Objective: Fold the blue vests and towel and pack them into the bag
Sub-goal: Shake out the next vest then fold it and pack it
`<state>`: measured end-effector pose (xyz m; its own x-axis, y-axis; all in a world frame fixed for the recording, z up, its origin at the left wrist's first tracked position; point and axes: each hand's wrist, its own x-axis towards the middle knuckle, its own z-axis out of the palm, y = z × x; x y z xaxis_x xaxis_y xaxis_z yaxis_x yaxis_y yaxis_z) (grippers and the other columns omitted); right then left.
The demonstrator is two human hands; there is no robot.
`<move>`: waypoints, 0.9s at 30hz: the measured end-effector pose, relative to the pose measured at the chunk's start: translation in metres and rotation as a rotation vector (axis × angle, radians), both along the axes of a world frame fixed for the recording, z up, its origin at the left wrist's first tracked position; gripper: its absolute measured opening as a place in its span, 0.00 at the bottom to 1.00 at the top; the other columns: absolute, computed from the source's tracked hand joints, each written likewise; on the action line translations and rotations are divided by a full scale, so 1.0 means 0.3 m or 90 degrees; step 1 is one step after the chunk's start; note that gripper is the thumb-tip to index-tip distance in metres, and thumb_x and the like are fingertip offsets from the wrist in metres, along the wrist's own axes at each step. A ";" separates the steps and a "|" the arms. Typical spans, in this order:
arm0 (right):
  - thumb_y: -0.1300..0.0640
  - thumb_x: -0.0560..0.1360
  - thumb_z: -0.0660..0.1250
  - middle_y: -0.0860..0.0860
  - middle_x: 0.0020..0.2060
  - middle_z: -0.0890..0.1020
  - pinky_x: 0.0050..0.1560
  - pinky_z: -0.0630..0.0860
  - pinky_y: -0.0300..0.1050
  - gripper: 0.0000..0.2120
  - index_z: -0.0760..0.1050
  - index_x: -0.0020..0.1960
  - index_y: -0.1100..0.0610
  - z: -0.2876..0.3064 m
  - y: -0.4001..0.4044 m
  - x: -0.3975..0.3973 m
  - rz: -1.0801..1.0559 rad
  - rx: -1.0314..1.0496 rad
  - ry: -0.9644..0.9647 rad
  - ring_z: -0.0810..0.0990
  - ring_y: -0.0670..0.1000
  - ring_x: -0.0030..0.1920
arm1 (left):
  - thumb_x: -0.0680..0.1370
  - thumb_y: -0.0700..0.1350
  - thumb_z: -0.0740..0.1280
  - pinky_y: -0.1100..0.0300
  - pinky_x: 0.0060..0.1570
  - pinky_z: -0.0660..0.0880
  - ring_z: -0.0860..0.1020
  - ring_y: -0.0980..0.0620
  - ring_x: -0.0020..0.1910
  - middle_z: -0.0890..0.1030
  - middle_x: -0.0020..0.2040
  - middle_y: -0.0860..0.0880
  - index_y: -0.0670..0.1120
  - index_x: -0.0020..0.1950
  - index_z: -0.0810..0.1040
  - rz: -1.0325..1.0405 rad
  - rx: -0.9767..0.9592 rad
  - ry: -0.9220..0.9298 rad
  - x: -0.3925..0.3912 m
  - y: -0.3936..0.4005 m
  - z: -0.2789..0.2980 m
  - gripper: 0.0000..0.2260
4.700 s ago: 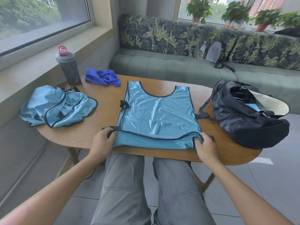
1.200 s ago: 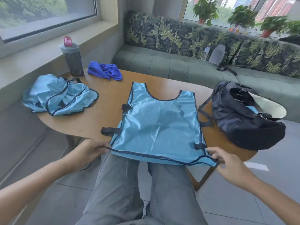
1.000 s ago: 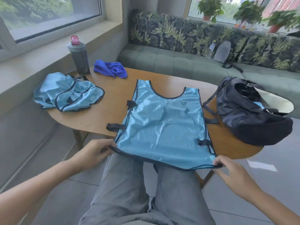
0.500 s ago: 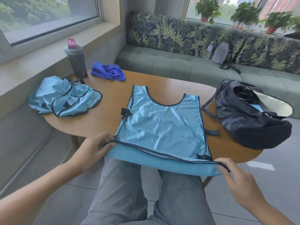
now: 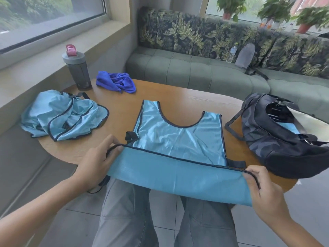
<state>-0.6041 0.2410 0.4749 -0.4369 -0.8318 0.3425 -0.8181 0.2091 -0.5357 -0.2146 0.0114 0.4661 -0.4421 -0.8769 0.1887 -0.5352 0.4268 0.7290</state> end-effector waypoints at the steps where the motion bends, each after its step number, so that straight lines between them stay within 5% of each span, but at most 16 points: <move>1: 0.27 0.78 0.49 0.40 0.41 0.81 0.40 0.69 0.26 0.12 0.66 0.52 0.31 0.010 -0.031 -0.006 0.002 -0.013 -0.008 0.77 0.43 0.43 | 0.82 0.58 0.59 0.45 0.38 0.75 0.77 0.46 0.35 0.79 0.34 0.48 0.54 0.49 0.70 0.010 -0.005 0.007 -0.010 -0.023 0.010 0.09; 6: 0.46 0.81 0.59 0.45 0.42 0.81 0.36 0.70 0.37 0.02 0.67 0.53 0.39 0.062 -0.214 -0.064 0.002 -0.036 0.007 0.80 0.53 0.40 | 0.83 0.54 0.62 0.47 0.35 0.72 0.75 0.44 0.33 0.78 0.32 0.47 0.53 0.48 0.70 0.042 -0.012 0.030 -0.088 -0.177 0.058 0.07; 11: 0.44 0.82 0.59 0.48 0.41 0.81 0.39 0.74 0.53 0.10 0.72 0.55 0.50 0.114 -0.444 -0.168 -0.015 -0.048 0.030 0.79 0.55 0.39 | 0.83 0.51 0.64 0.50 0.36 0.73 0.76 0.45 0.33 0.79 0.32 0.49 0.52 0.48 0.70 0.065 -0.008 0.027 -0.219 -0.406 0.072 0.07; 15: 0.51 0.83 0.62 0.50 0.45 0.82 0.43 0.77 0.55 0.04 0.73 0.55 0.51 0.104 -0.653 -0.277 -0.054 -0.024 0.035 0.81 0.57 0.45 | 0.83 0.51 0.64 0.51 0.38 0.71 0.77 0.48 0.36 0.80 0.35 0.50 0.52 0.49 0.70 0.074 -0.013 -0.006 -0.356 -0.629 0.044 0.06; 22: 0.49 0.85 0.58 0.53 0.46 0.81 0.39 0.69 0.52 0.06 0.70 0.54 0.50 -0.106 -0.980 -0.458 -0.123 0.155 0.082 0.77 0.60 0.45 | 0.83 0.50 0.65 0.52 0.35 0.68 0.76 0.43 0.36 0.75 0.34 0.50 0.48 0.49 0.69 0.042 -0.014 -0.119 -0.599 -0.969 -0.133 0.08; 27: 0.50 0.84 0.59 0.53 0.48 0.76 0.40 0.72 0.52 0.08 0.70 0.51 0.54 -0.294 -1.068 -0.506 -0.148 0.234 0.129 0.75 0.60 0.47 | 0.80 0.65 0.53 0.43 0.38 0.78 0.77 0.40 0.34 0.77 0.35 0.48 0.53 0.46 0.62 0.001 -0.017 -0.268 -0.633 -1.089 -0.363 0.16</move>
<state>-0.7558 -0.0794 0.3867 -0.5805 -0.8018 0.1421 -0.8076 0.5445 -0.2267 -0.4046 -0.3153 0.3571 -0.4849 -0.8744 0.0149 -0.7842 0.4423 0.4352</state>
